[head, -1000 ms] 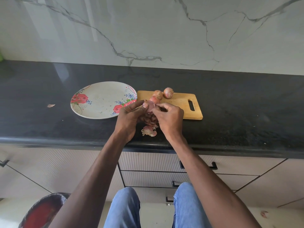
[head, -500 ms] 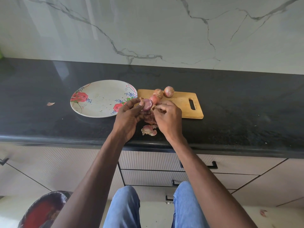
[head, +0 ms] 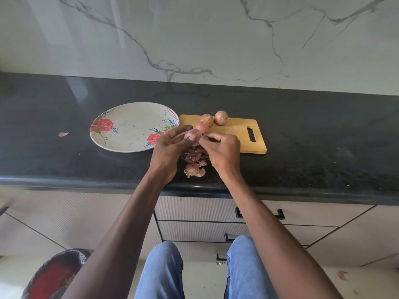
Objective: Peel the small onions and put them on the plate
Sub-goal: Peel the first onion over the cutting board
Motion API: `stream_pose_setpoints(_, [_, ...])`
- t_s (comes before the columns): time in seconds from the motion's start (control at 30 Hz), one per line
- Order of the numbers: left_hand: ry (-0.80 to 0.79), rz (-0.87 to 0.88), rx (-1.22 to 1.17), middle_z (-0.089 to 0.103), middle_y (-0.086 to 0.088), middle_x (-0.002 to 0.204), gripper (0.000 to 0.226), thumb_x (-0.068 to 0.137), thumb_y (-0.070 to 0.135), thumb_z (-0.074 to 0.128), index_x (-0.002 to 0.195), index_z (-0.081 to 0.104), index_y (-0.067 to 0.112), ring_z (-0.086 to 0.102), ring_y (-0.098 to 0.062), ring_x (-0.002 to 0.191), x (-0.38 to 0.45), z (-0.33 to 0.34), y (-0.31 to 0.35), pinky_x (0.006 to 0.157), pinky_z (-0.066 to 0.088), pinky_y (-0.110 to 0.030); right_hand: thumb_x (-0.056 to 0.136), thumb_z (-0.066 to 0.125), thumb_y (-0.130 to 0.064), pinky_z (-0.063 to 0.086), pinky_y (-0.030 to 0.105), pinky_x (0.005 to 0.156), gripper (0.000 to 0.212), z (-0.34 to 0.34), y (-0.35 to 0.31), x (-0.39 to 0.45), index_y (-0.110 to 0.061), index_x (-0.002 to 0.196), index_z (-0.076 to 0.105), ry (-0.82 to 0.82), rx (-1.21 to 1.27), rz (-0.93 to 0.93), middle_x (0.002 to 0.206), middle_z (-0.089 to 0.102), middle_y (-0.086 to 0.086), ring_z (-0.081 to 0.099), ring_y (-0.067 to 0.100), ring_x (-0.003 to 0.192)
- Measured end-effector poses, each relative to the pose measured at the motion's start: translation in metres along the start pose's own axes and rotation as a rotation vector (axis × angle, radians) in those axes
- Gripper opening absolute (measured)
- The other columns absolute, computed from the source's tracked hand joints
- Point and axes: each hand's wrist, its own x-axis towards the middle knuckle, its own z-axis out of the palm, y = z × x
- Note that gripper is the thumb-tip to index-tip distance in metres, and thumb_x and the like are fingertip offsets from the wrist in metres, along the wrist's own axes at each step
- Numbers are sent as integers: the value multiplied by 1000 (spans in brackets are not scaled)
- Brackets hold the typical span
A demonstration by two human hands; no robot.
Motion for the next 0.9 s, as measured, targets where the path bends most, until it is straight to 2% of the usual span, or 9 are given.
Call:
stream_pose_setpoints(0.2, [-15,36,68,77,-10,105,29,79,16,78,107,70,15,73,-22,97,-3,4,3,83,56,-36,85,79,-16,42,32,46,23,4,2,-1,-2,68,73,43,-61,-96,56,66,8,42,4,52])
stream_pose_setpoints(0.27, [-16,36,64,77,-10,105,29,79,17,78,106,71,15,73,-23,98,-3,4,3,83,56,-35,86,78,-16,45,36,45,24,4,3,-2,-1,67,72,49,-92,-121,56,66,7,44,6,51])
stream_pose_setpoints(0.33, [-17,33,53,77,-11,104,28,77,18,79,105,72,17,73,-24,96,-3,4,3,84,56,-38,86,76,-16,48,41,47,22,4,4,-2,-3,69,72,58,-121,-132,58,67,5,53,16,48])
stream_pose_setpoints(0.43, [-22,18,27,77,-12,101,28,77,18,78,105,72,16,73,-24,92,-3,3,3,87,56,-41,86,76,-17,52,43,50,19,4,4,-3,-3,73,75,58,-121,-141,63,70,5,65,29,58])
stream_pose_setpoints(0.6, [-26,-21,-34,76,-10,96,29,82,16,72,110,68,9,72,-22,88,-2,2,3,82,59,-37,85,79,-14,55,39,55,9,1,-1,-5,-6,79,78,66,-85,-103,68,73,0,68,21,62])
stream_pose_setpoints(0.77, [7,-66,-100,74,-10,89,10,98,5,57,107,60,2,70,-15,74,1,0,3,62,57,-24,84,80,-15,58,39,61,8,0,-4,-5,-8,87,80,73,-50,-52,74,75,-4,70,18,69])
stream_pose_setpoints(0.9, [4,-74,-115,71,-11,88,10,102,5,52,103,61,2,68,-14,71,1,0,3,62,57,-22,85,75,-8,59,25,73,18,-1,-6,-6,-9,103,78,98,-93,-124,87,76,-5,70,5,79])
